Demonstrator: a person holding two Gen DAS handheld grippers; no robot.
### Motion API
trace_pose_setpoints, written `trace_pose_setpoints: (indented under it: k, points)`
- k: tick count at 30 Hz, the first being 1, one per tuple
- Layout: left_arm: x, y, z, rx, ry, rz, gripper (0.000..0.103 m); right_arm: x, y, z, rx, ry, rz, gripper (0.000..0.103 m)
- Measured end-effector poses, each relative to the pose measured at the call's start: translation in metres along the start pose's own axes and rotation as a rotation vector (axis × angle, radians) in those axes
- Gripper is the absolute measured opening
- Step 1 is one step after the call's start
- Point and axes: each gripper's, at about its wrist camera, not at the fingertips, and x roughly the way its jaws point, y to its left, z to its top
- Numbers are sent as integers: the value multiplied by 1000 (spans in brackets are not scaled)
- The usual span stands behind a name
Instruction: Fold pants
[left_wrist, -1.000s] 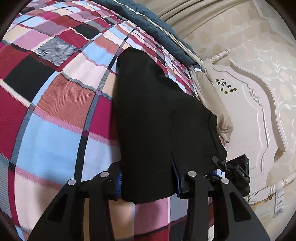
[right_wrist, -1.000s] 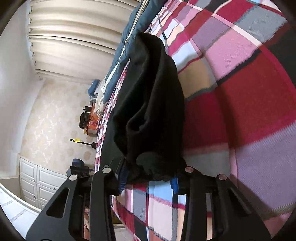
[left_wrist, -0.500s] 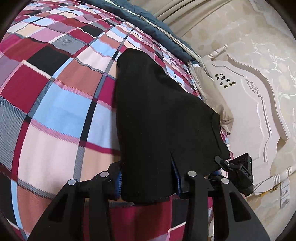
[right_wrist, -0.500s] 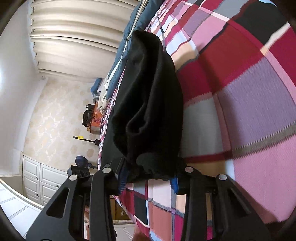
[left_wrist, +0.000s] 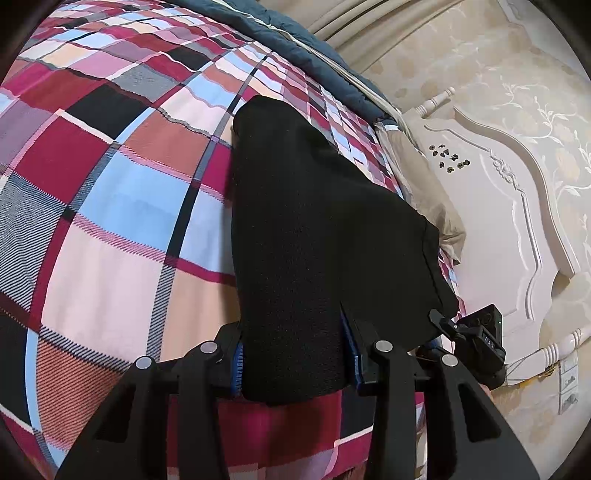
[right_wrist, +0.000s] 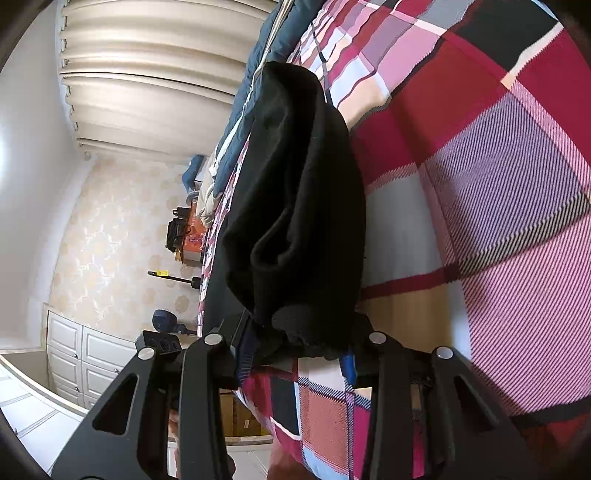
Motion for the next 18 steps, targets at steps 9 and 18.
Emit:
trace_pose_setpoints:
  k: [9, 18]
  points:
    - [8, 7, 1, -3, 8, -10, 43, 4, -8, 8, 10, 4, 9, 36]
    - [8, 11, -1, -8, 12, -28, 44, 7, -13, 12, 12, 8, 17, 37]
